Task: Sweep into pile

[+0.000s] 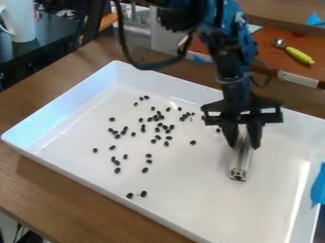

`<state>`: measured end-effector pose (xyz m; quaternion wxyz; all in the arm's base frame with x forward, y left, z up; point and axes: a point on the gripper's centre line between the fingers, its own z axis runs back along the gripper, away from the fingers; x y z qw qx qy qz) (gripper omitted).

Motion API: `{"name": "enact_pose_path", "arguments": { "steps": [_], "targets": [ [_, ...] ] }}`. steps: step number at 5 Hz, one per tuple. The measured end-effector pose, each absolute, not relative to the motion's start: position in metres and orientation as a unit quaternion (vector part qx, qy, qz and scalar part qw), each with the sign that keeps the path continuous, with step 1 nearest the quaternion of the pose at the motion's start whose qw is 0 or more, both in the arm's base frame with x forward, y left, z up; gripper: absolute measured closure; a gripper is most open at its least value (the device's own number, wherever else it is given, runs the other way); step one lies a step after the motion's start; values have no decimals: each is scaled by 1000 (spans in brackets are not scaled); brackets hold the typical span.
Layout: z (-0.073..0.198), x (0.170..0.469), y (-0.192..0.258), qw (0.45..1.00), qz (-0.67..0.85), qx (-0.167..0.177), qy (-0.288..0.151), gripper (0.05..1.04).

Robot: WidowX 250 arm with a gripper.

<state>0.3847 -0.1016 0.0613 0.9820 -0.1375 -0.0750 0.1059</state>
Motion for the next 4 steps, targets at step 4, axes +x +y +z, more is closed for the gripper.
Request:
{"name": "enact_pose_path", "arguments": {
  "steps": [4],
  "targets": [
    [57, 377, -23, 982, 93, -160, -44, 712]
  ]
}}
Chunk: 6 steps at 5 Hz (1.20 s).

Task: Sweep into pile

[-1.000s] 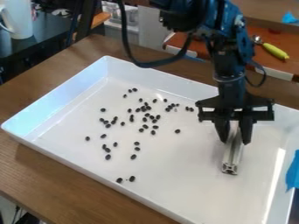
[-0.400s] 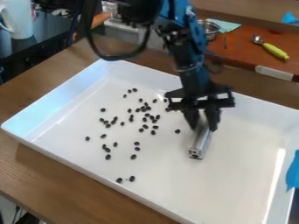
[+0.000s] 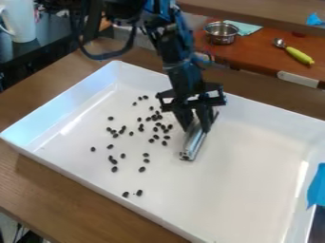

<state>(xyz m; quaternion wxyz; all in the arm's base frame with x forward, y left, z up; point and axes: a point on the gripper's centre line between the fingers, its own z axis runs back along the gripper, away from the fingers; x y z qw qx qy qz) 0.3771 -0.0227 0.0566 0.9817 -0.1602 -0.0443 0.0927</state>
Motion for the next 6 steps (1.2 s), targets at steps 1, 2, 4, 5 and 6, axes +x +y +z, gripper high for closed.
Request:
{"name": "enact_pose_path", "arguments": {
  "steps": [1, 2, 4, 5, 6],
  "targets": [
    [56, 377, -7, 980, 99, -163, -50, 712],
    [57, 377, 21, 977, 123, -166, -58, 712],
    [56, 370, 67, 969, 162, -170, -73, 712],
    [55, 368, 79, 966, 186, -165, -75, 712],
    [55, 358, 100, 956, 239, -157, -57, 712]
  ]
}}
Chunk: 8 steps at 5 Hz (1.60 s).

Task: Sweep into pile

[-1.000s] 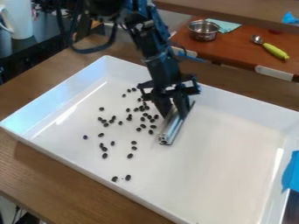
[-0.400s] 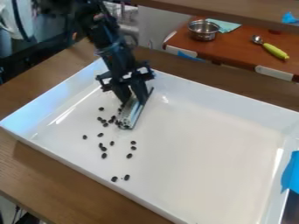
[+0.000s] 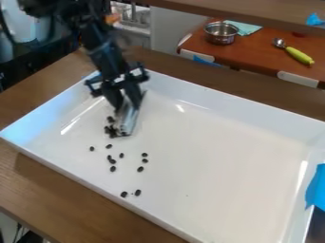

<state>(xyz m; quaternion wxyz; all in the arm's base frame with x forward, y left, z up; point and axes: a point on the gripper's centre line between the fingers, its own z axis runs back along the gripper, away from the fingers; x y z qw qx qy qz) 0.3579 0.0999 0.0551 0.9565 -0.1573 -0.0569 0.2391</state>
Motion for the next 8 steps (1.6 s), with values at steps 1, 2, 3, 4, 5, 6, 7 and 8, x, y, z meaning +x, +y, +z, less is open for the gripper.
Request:
{"name": "enact_pose_path", "arguments": {
  "steps": [1, 2, 3, 4, 5, 6, 7, 8],
  "targets": [
    [55, 349, 112, 946, 281, -153, -49, 712],
    [55, 336, 117, 941, 299, -155, -23, 712],
    [58, 324, 132, 940, 309, -140, -31, 712],
    [60, 311, 139, 943, 307, -98, -88, 712],
    [68, 306, 138, 943, 292, -85, -136, 712],
    [86, 298, 124, 937, 298, -134, -123, 713],
    [116, 305, 112, 931, 300, -178, -110, 712],
    [145, 302, 78, 933, 272, -210, -104, 712]
  ]
}}
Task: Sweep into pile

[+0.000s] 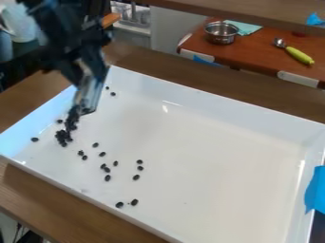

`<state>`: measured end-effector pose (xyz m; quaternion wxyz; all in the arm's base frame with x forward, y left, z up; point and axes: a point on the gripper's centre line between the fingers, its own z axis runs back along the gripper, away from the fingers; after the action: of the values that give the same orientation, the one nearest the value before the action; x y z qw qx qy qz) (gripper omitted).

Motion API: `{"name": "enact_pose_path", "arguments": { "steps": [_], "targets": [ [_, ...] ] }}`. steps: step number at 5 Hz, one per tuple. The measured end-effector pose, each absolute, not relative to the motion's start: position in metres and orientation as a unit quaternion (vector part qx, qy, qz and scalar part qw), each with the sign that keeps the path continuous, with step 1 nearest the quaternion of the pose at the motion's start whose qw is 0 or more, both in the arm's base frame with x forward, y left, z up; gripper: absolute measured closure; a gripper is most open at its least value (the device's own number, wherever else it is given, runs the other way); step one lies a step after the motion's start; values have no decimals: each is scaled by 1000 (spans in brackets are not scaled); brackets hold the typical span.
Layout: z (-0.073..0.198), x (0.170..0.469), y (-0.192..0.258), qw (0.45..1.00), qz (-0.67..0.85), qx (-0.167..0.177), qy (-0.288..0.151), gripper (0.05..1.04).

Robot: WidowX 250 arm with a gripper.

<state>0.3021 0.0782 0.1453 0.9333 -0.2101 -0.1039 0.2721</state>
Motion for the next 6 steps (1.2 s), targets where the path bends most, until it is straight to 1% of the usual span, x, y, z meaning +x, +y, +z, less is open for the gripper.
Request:
{"name": "enact_pose_path", "arguments": {
  "steps": [1, 2, 3, 4, 5, 6],
  "targets": [
    [147, 293, 31, 938, 251, -201, -127, 712],
    [134, 280, -15, 945, 234, -183, -134, 713],
    [119, 273, -61, 954, 216, -157, -140, 713],
    [100, 274, -82, 955, 212, -134, -156, 712],
    [78, 273, -91, 959, 197, -116, -170, 713],
    [72, 273, -84, 957, 191, -114, -185, 712]
  ]
}}
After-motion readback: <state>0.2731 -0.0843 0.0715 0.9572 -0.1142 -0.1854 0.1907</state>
